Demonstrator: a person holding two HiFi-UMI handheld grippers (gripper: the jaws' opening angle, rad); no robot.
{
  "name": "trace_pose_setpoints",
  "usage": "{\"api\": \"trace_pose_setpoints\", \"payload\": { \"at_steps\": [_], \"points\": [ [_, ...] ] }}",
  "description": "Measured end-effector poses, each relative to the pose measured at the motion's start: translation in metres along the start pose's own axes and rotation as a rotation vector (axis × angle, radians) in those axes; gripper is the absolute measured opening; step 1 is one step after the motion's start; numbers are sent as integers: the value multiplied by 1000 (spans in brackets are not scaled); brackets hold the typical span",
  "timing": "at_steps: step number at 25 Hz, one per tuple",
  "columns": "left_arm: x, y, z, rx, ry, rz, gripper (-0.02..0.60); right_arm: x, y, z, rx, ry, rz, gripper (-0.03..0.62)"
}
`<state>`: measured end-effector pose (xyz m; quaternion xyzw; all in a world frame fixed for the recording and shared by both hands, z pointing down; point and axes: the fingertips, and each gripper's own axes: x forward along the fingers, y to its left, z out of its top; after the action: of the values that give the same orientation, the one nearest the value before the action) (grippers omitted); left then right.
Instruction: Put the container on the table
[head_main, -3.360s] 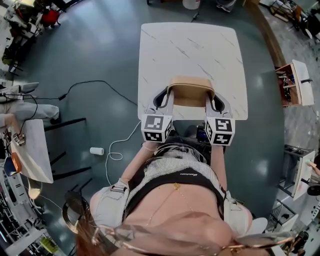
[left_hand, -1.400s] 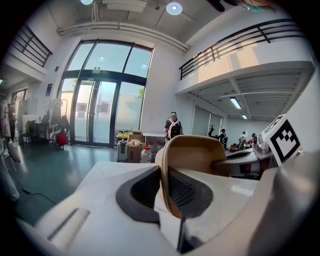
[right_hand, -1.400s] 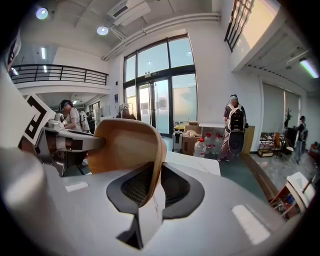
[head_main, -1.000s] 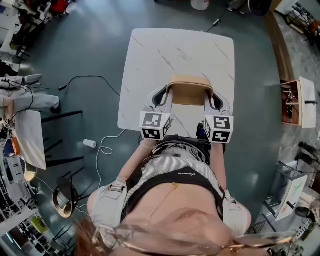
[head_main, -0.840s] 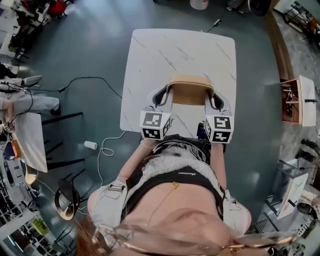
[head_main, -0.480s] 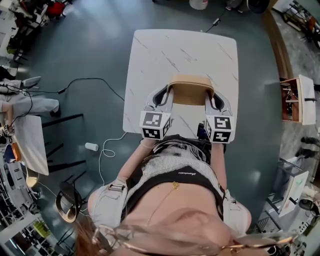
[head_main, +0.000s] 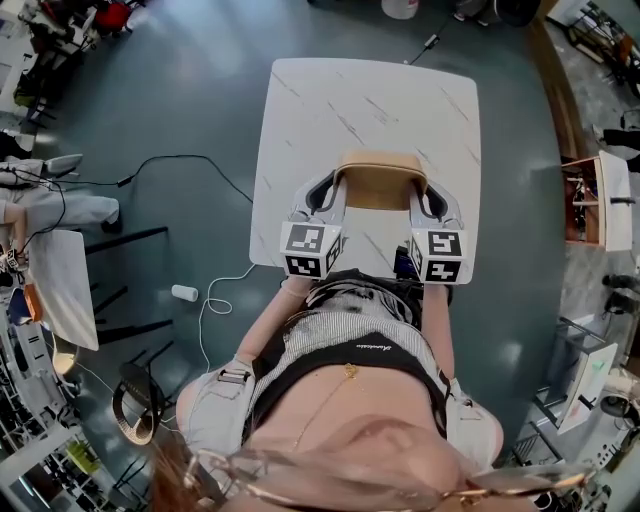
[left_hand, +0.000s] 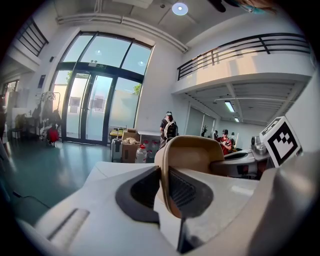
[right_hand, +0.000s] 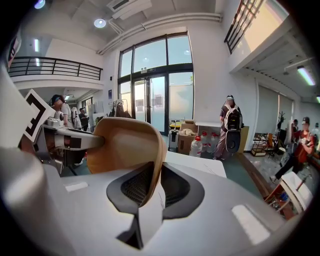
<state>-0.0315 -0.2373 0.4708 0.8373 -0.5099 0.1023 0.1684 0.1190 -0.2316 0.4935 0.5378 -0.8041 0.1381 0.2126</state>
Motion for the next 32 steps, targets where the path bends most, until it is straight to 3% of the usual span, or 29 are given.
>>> {"api": "trace_pose_setpoints", "payload": {
  "at_steps": [13, 32],
  "points": [
    [20, 15, -32, -40, 73, -5, 37, 27, 1, -29, 6, 89, 8, 77],
    [59, 30, -119, -110, 298, -31, 37, 71, -1, -115, 82, 309, 27, 77]
  ]
}}
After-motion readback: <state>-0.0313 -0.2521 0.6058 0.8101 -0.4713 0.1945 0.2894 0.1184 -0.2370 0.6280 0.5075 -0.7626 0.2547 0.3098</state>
